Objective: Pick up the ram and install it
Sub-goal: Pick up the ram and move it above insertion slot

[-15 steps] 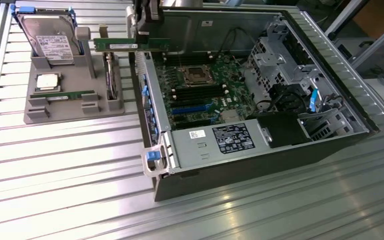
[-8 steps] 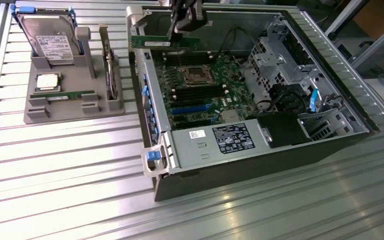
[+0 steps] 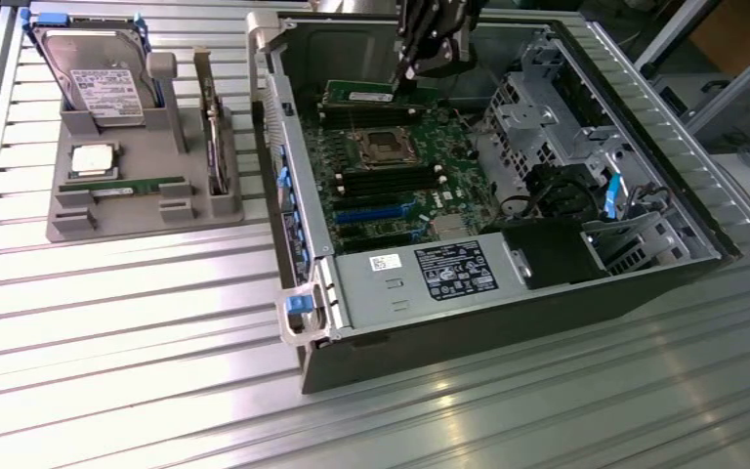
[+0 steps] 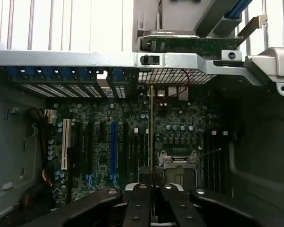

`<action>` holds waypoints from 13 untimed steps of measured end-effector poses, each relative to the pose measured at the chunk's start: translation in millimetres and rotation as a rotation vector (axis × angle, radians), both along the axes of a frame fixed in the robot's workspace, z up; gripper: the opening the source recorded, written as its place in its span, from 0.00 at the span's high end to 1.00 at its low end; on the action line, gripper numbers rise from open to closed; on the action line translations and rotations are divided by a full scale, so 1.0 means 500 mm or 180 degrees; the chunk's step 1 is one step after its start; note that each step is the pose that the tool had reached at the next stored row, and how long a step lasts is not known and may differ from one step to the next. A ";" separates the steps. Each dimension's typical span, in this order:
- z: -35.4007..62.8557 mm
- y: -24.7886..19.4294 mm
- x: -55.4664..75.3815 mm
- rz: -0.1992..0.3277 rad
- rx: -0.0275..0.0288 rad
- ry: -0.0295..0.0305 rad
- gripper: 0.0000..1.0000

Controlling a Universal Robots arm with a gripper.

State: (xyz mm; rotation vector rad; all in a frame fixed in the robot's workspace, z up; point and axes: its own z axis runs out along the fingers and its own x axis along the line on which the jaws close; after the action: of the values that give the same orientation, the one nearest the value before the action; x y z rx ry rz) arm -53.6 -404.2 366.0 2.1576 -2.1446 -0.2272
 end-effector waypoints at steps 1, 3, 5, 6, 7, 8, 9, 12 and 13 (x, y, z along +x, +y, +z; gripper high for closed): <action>-0.005 -0.0002 0.007 -0.0003 0.0000 0.0000 0.88; -0.015 -0.0005 0.024 -0.0005 0.0000 0.0001 0.88; -0.023 -0.0011 0.055 -0.0005 0.0000 0.0005 0.88; -0.026 -0.0014 0.070 -0.0005 0.0000 0.0011 0.88; -0.029 -0.0017 0.087 -0.0005 0.0000 0.0016 0.88; -0.033 -0.0020 0.108 -0.0005 0.0000 0.0023 0.88; -0.035 -0.0024 0.119 -0.0005 0.0000 0.0026 0.88; -0.041 -0.0039 0.152 -0.0005 0.0000 0.0034 0.88; -0.041 -0.0043 0.156 -0.0006 0.0000 0.0035 0.88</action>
State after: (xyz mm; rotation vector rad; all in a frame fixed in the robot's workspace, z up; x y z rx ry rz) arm 24.5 -406.4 345.7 2.1493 -2.1408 -0.2386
